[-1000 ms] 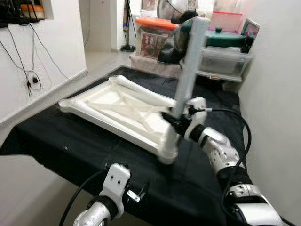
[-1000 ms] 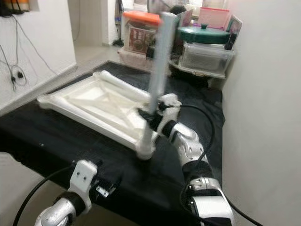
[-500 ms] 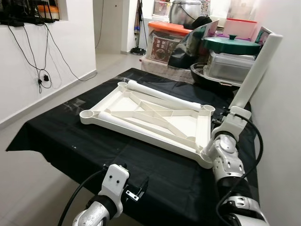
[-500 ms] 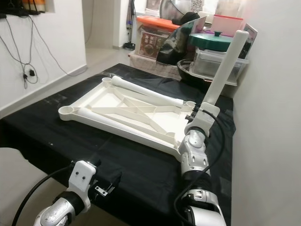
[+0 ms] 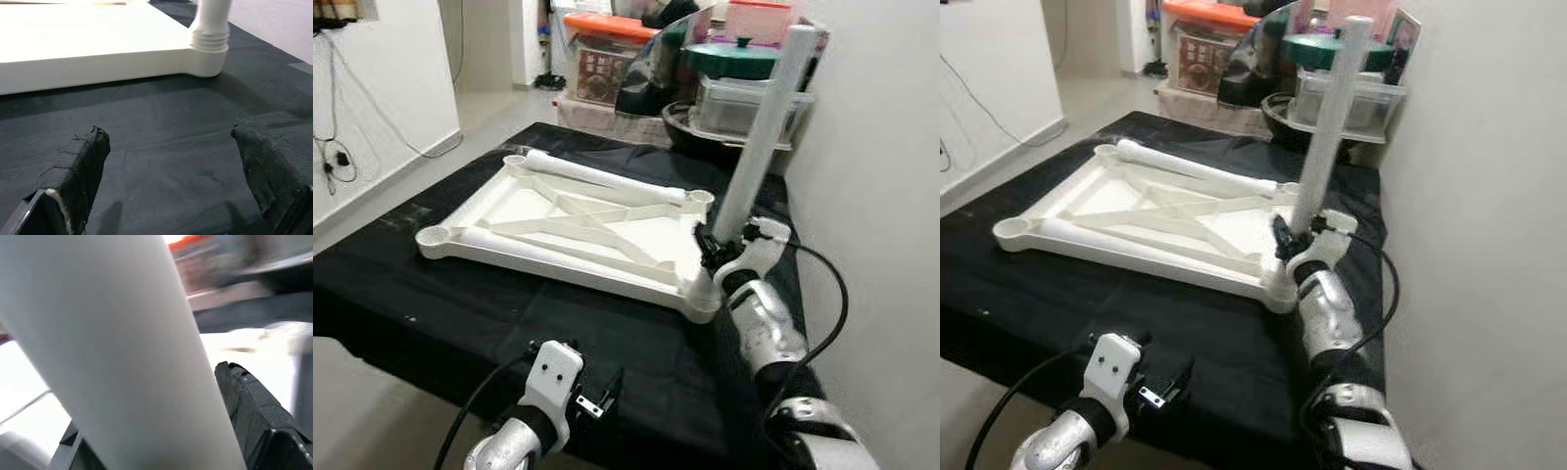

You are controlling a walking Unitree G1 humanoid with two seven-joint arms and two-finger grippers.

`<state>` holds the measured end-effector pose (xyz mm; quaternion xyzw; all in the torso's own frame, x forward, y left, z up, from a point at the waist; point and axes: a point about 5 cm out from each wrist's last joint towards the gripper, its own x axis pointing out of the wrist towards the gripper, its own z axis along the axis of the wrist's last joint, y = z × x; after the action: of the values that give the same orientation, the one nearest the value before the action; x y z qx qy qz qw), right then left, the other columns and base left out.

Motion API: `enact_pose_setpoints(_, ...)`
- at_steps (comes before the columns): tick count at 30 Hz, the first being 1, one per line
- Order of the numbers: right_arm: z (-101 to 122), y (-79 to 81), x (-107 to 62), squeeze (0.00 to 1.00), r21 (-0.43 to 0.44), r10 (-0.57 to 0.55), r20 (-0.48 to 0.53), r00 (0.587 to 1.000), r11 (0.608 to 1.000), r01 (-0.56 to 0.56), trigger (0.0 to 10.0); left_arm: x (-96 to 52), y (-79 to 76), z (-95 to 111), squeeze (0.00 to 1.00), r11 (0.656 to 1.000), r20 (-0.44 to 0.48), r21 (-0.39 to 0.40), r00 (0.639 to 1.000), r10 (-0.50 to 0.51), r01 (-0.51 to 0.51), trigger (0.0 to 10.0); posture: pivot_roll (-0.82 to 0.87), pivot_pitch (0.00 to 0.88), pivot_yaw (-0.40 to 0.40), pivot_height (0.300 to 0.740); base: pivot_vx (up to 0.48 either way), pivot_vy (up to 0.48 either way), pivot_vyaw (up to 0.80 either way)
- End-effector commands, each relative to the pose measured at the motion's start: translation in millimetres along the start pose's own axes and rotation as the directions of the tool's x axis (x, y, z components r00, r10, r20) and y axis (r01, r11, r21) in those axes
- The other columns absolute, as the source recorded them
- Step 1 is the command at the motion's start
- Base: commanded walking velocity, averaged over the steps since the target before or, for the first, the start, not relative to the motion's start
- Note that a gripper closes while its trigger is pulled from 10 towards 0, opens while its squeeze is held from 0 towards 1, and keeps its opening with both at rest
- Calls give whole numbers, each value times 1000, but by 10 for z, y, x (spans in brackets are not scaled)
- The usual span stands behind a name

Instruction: Building children table

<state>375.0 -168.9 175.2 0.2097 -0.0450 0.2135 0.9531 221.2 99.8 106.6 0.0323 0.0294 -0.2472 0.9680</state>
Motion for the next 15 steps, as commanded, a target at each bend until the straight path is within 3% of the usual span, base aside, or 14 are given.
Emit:
enact_pose_setpoints(1,-3,246,-16,0,42,340,-100,935,941,-337,10000,7,-14,-18,0,1000,-8,-6,1000,-4,4,10000,214,0,-105,740,0,0,0)
enact_pose_setpoints(2,-12,288,-53,0,51,418,-139,898,908,-415,10000,7,-12,-17,0,1000,-7,-6,1000,-4,4,10000,214,0,-105,740,0,0,0)
enact_pose_setpoints(3,-12,288,-53,0,51,418,-139,898,908,-415,10000,7,-12,-17,0,1000,-7,-6,1000,-4,4,10000,214,0,-105,740,0,0,0)
enact_pose_setpoints(5,-55,386,-164,0,58,597,-252,762,795,-603,10000,5,-10,-19,0,1000,-8,-5,1000,-4,4,10000,218,0,-106,740,0,0,0)
enact_pose_setpoints(6,-55,386,-164,0,58,597,-252,762,795,-603,10000,5,-10,-19,0,1000,-8,-5,1000,-4,4,10000,218,0,-106,740,0,0,0)
enact_pose_setpoints(8,-105,452,-230,0,87,692,-327,644,701,-708,10000,3,-8,-19,0,1000,-8,-5,1000,-4,4,10000,218,0,-104,740,0,0,0)
enact_pose_setpoints(9,-105,452,-230,0,87,692,-327,644,701,-708,10000,3,-8,-19,0,1000,-8,-5,1000,-4,4,10000,218,0,-104,740,0,0,0)
enact_pose_setpoints(11,-126,512,-237,0,107,742,-350,571,638,-763,10000,0,-8,-20,0,1000,-9,-5,1000,-4,4,10000,219,0,-104,740,0,0,0)
enact_pose_setpoints(12,-126,512,-237,0,107,742,-350,571,638,-763,10000,0,-8,-20,0,1000,-9,-5,1000,-4,4,10000,219,0,-104,740,0,0,0)
enact_pose_setpoints(13,-129,555,-211,0,108,758,-346,552,617,-779,4353,-1,-8,-21,0,1000,-10,-5,1000,-5,4,10000,220,0,-102,740,0,0,0)
enact_pose_setpoints(14,-129,555,-211,0,108,758,-346,552,617,-779,4353,-1,-8,-21,0,1000,-10,-5,1000,-5,4,10000,220,0,-102,740,0,0,0)
enact_pose_setpoints(15,-136,584,-107,0,57,729,-330,599,649,-759,0,-3,-10,-22,0,1000,-11,-4,1000,-5,5,10000,222,0,-105,740,0,0,0)
